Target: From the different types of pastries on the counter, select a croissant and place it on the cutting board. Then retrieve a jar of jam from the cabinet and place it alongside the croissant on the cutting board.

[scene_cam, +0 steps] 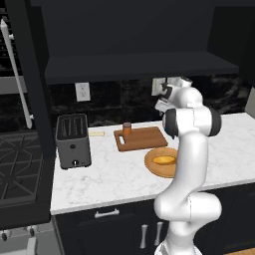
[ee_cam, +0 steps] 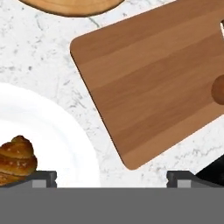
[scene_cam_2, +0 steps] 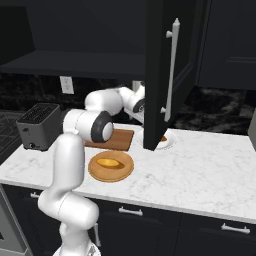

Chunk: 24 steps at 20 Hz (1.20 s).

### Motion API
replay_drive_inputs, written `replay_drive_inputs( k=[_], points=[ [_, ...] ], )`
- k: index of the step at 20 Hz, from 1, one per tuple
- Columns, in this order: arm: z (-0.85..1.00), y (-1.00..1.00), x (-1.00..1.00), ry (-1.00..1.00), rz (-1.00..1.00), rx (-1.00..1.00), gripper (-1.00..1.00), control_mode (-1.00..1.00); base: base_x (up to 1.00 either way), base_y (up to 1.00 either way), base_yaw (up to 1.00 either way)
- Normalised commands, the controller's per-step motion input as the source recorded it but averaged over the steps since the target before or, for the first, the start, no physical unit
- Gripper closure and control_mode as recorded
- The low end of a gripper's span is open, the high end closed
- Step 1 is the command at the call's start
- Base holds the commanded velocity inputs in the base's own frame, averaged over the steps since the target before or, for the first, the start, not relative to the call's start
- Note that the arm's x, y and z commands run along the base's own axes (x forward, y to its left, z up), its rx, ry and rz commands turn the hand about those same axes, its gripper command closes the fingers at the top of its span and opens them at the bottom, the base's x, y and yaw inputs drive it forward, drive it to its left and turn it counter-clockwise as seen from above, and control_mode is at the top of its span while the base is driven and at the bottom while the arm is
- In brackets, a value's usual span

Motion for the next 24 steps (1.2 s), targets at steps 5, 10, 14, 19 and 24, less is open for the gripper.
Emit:
replay_drive_inputs(
  k=[5,10,14,19,24],
  points=[
    [0.23,-0.05,0.00,-0.05,0.00,-0.01,-1.00,-1.00,0.00,0.00,0.00],
    [0.31,-0.33,0.00,0.20,0.00,-0.02,-1.00,-1.00,0.00,0.00,0.00],
    [0.49,-0.33,0.00,0.18,0.00,0.00,-1.00,-1.00,0.00,0.00,0.00],
    [0.14,-0.20,-0.03,0.09,0.00,0.00,-1.00,-1.00,0.00,0.00,0.00],
    [-0.33,-0.01,-0.03,-0.05,0.00,0.00,-1.00,-1.00,0.00,0.00,0.00]
  ],
)
